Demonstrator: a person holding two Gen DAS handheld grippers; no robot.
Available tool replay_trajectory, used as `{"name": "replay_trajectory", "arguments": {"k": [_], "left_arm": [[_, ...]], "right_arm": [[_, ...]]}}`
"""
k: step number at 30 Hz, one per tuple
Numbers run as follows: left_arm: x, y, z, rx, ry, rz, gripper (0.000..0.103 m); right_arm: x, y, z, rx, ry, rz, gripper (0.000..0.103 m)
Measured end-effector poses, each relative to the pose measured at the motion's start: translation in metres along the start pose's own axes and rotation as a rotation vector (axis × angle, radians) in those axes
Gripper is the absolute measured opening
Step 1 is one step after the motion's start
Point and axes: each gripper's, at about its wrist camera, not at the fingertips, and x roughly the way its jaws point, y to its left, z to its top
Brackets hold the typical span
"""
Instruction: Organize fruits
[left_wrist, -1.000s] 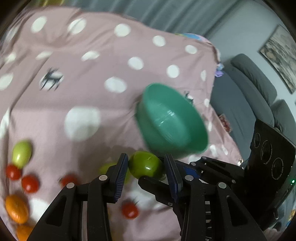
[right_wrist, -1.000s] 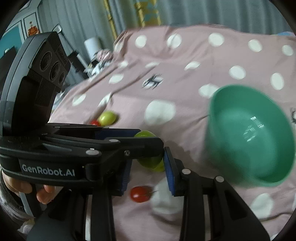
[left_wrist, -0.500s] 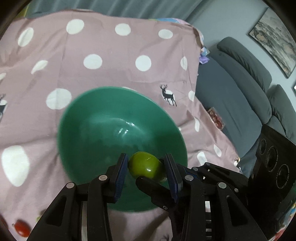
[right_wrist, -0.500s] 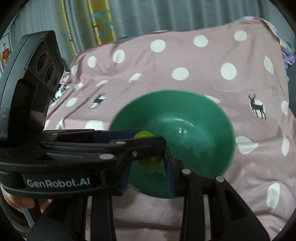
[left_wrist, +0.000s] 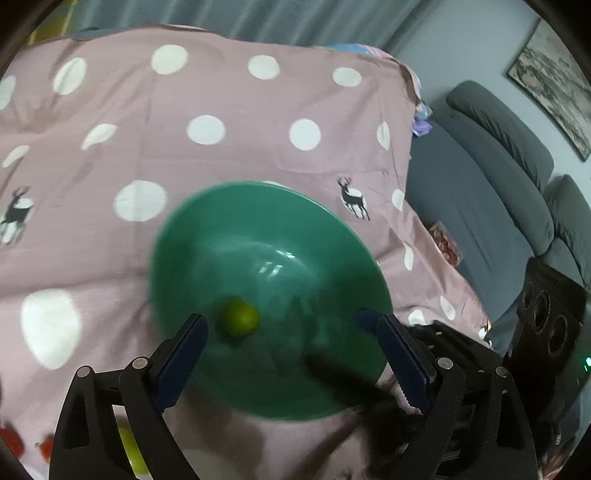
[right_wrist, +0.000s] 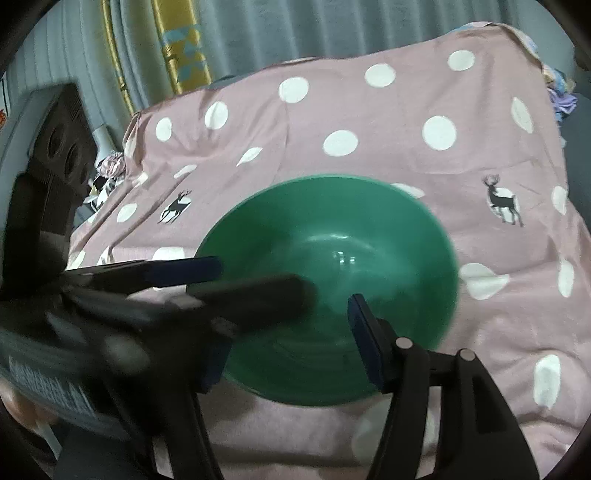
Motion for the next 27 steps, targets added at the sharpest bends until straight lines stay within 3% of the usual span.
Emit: {"name": "replay_trajectory", "arguments": {"k": [10, 21, 27], "left_arm": [[-0.07, 0.046, -0.018, -0.089, -0.038, 0.13, 0.093], [-0.174, 0.099, -0.059, -0.211, -0.138, 0.179, 0.093], [-0.193, 0.106, -0.083, -0.237, -0.14, 0.194, 0.093]], "right_arm": [[-0.038, 0.007, -0.022, 0.031, -0.032, 0.042, 0.067], [-0.047, 0.041, -0.039, -0.016, 0.0, 0.13, 0.067], [-0.042, 0.061, -0.05, -0.05, 0.043, 0.173, 0.067]]}}
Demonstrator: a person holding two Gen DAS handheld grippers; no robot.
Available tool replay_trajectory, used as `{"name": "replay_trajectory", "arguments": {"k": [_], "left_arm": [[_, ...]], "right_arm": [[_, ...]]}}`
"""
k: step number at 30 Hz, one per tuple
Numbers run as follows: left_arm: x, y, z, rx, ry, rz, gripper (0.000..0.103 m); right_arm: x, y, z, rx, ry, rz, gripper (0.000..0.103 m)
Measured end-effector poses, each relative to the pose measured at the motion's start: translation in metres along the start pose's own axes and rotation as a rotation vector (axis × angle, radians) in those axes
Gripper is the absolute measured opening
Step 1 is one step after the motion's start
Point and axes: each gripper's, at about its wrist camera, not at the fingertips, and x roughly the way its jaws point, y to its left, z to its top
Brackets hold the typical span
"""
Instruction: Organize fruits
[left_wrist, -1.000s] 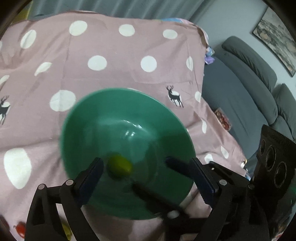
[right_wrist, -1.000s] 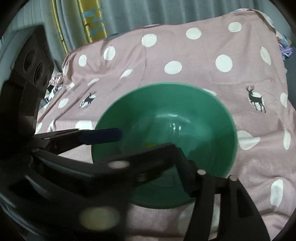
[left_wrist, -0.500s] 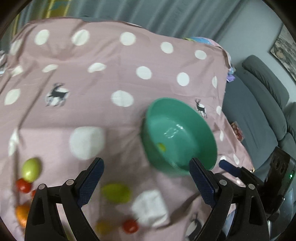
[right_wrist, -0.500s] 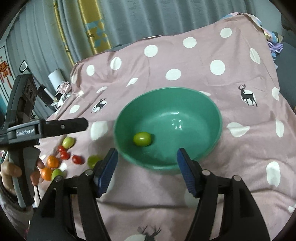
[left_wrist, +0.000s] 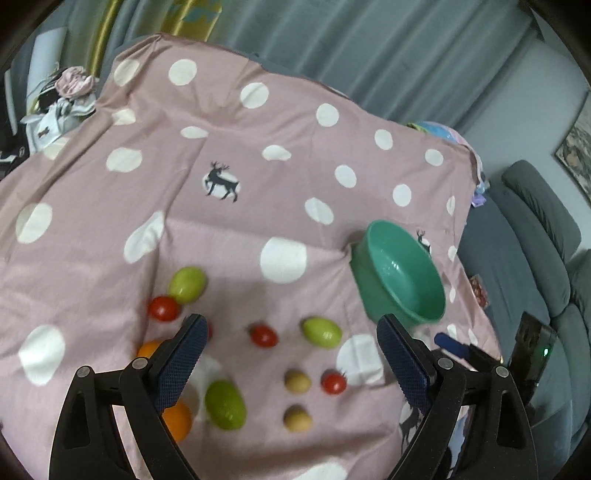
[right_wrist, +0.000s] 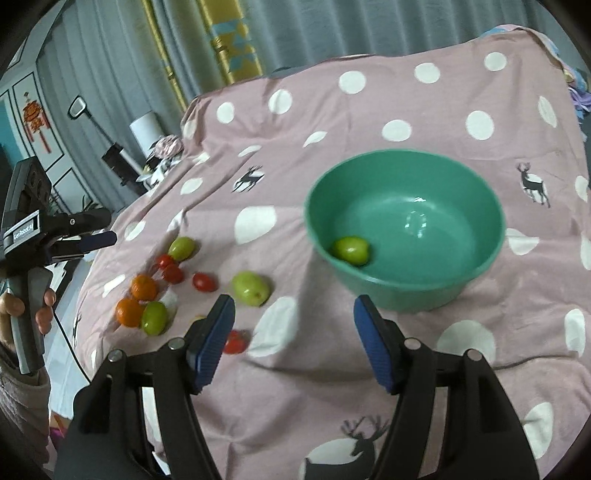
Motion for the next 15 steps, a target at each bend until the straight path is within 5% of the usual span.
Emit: {"name": "replay_trajectory", "arguments": {"k": [6, 15], "left_arm": [[0.0, 0.002, -0.03, 0.08, 0.042, 0.018, 0.093], [0.02, -0.037, -0.083, 0.394, 0.146, 0.07, 0.085]], "right_arm": [[0.005, 0.016, -0.005, -0.047, 0.031, 0.029, 0.067], [0.026, 0.04, -0.013, -0.103, 0.107, 0.117, 0.067]]}}
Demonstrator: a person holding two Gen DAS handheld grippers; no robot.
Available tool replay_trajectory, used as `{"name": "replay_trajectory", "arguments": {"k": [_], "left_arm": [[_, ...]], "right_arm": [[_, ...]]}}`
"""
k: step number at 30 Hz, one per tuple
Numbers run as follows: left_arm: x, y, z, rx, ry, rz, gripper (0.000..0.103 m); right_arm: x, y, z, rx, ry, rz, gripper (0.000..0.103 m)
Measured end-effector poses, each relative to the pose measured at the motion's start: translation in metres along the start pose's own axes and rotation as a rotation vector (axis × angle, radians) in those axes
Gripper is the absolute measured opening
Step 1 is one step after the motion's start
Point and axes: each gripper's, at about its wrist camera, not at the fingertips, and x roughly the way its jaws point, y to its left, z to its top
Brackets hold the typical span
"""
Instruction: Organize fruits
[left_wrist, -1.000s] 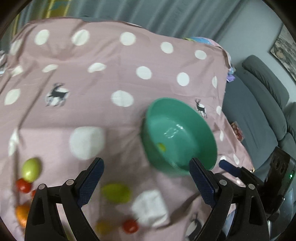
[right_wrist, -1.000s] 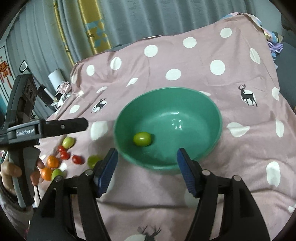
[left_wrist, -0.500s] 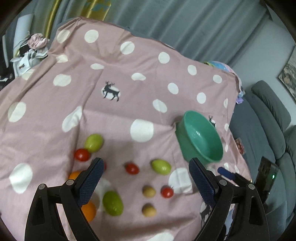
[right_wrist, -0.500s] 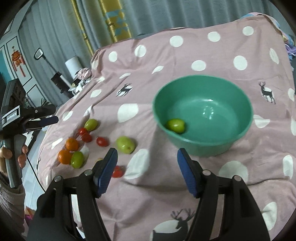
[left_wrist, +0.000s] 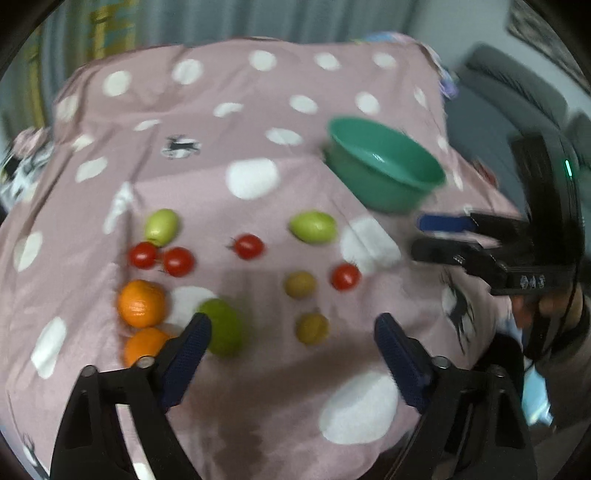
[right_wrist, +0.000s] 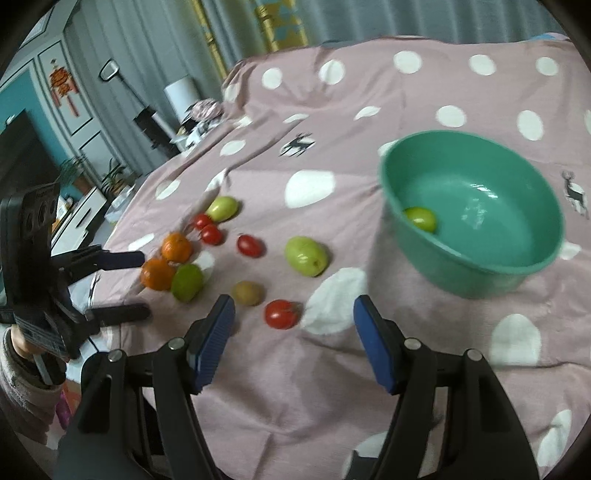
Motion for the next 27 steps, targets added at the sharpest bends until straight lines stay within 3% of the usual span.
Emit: {"name": "replay_trajectory", "arguments": {"k": [5, 8, 12, 14, 21, 23, 27], "left_arm": [[0.019, -0.011, -0.003, 0.029, 0.046, -0.033, 0.082], [0.028, -0.012, -0.003, 0.025, 0.066, -0.058, 0.07], [0.04, -0.009, -0.003, 0.002, 0.094, -0.059, 0.07], [0.045, -0.005, -0.003, -0.024, 0.105, -0.069, 0.06], [0.056, -0.001, -0.004, -0.057, 0.128, -0.096, 0.052], [0.058, 0.001, -0.004, -0.058, 0.132, -0.108, 0.044], [0.064, 0.001, -0.005, -0.055, 0.142, -0.109, 0.039]], "right_arm": [[0.023, 0.019, 0.003, -0.057, 0.053, 0.058, 0.059], [0.037, 0.028, 0.007, -0.093, 0.085, 0.087, 0.053], [0.057, 0.036, 0.012, -0.128, 0.129, 0.097, 0.043], [0.068, 0.039, 0.016, -0.139, 0.152, 0.109, 0.04], [0.094, 0.046, 0.023, -0.197, 0.223, 0.084, 0.033], [0.099, 0.047, 0.024, -0.207, 0.238, 0.082, 0.031], [0.11, 0.05, 0.022, -0.239, 0.263, 0.056, 0.028]]}}
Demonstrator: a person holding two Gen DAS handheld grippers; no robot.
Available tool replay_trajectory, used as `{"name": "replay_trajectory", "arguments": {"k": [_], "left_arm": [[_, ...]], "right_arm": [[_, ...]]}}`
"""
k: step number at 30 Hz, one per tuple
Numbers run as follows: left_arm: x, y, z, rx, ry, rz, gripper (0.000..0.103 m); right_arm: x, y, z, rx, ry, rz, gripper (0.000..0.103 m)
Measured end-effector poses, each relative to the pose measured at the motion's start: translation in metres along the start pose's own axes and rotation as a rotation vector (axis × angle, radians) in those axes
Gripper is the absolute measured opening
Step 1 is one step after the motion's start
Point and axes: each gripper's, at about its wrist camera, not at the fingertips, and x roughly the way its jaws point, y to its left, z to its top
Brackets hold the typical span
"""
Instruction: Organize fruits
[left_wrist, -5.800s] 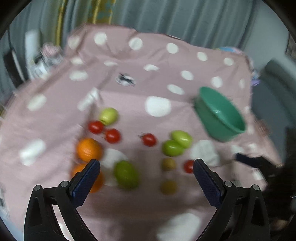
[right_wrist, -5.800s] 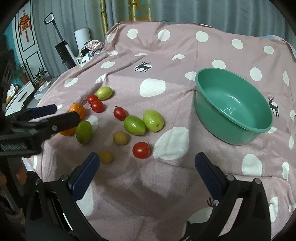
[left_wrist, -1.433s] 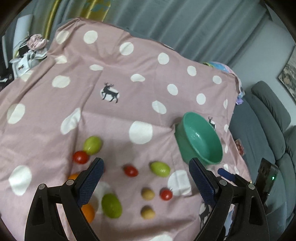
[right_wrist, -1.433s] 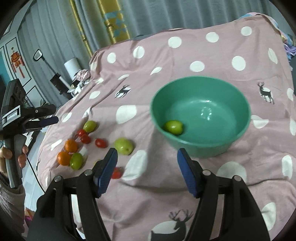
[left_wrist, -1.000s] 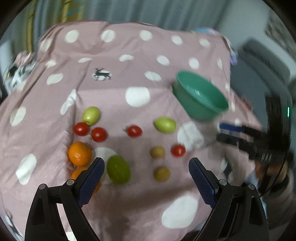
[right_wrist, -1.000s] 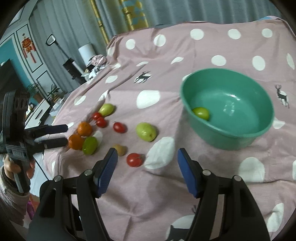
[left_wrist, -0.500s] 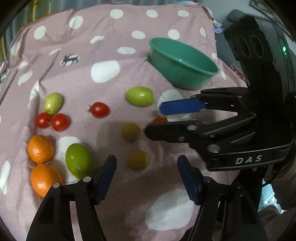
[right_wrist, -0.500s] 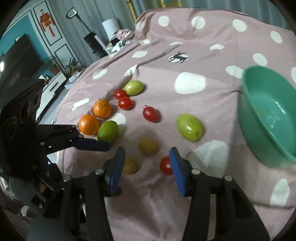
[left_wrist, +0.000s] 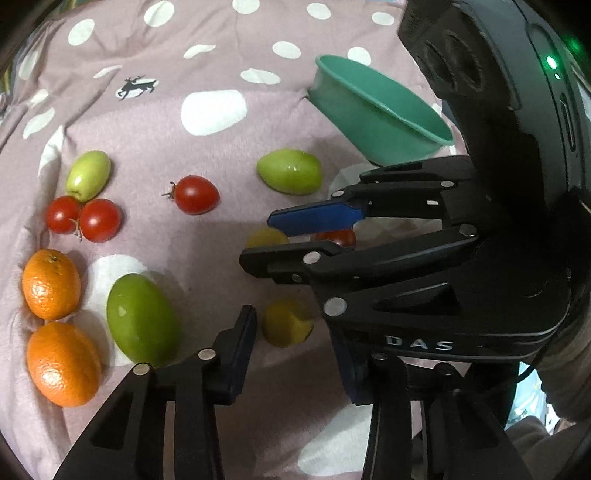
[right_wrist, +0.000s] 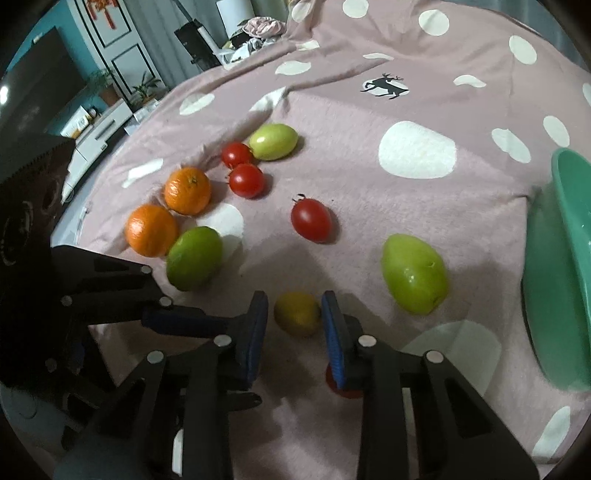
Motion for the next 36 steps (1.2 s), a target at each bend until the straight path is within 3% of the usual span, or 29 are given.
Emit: {"name": "replay_trajectory", "arguments": {"k": [4, 8, 16, 25, 30, 36], "left_arm": [[0.001, 0.001, 0.001, -0.002, -0.005, 0.007, 0.029], [-0.001, 0.003, 0.001, -0.021, -0.02, 0.009, 0.029], [-0.028, 0.001, 0.019, -0.027, -0.103, -0.032, 0.029], [-0.046, -0.019, 0.081, 0.01, -0.212, -0.104, 0.029], [-0.029, -0.045, 0.125, 0.036, -0.209, -0.138, 0.029], [0.005, -0.075, 0.163, 0.054, -0.175, -0.145, 0.029]], "right_arm": [[0.003, -0.002, -0.001, 0.006, 0.001, 0.011, 0.028], [-0.001, -0.003, -0.002, 0.011, -0.026, -0.001, 0.028], [-0.052, -0.03, -0.019, 0.144, -0.177, 0.003, 0.028], [-0.12, -0.091, -0.046, 0.311, -0.353, -0.098, 0.028], [-0.146, -0.122, -0.054, 0.374, -0.423, -0.149, 0.028], [-0.147, -0.149, -0.057, 0.414, -0.425, -0.195, 0.028]]}}
